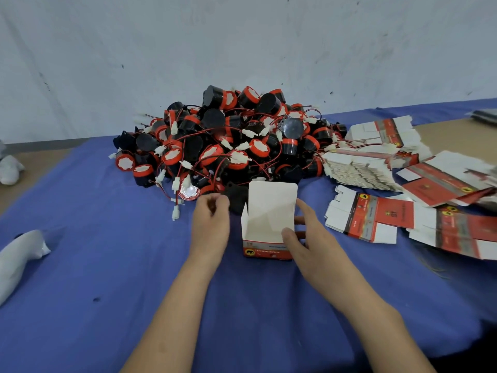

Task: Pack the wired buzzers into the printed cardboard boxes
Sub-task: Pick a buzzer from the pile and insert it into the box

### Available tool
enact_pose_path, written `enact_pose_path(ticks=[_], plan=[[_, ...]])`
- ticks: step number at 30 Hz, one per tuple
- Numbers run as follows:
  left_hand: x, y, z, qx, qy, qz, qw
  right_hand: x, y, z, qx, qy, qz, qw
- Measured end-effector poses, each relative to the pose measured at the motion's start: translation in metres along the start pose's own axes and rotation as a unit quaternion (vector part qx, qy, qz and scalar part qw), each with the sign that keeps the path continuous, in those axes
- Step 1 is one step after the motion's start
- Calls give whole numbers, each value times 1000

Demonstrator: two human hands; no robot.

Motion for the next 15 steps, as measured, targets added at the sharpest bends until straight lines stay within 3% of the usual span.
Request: enact_pose_path(ticks=[3, 7, 10, 12, 15], plan=[[13, -4, 8, 85, 161, 25, 983, -2, 0, 4, -20, 0, -2, 1000], [27, 0, 17, 140, 381, 3, 914, -2, 0, 4, -21, 17, -2, 1000], [34, 7, 14, 188, 455, -12, 871, -2, 1, 1, -12, 44, 8, 999], [36, 10, 14, 191, 438, -21, 878, 1, 2, -8, 17, 55, 54, 997], [35, 12, 17, 166, 370, -13, 914, 9, 11, -32, 105, 73, 191, 973]])
Point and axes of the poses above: each hand's wrist, its own y-axis away from the middle knuckle, its own x-axis out of the back of the hand, z = x × y, the point moved 4 cm from there along -y, towards the middle knuckle, and after that the axes turned 2 degrees about y, right-handed, at the moved point
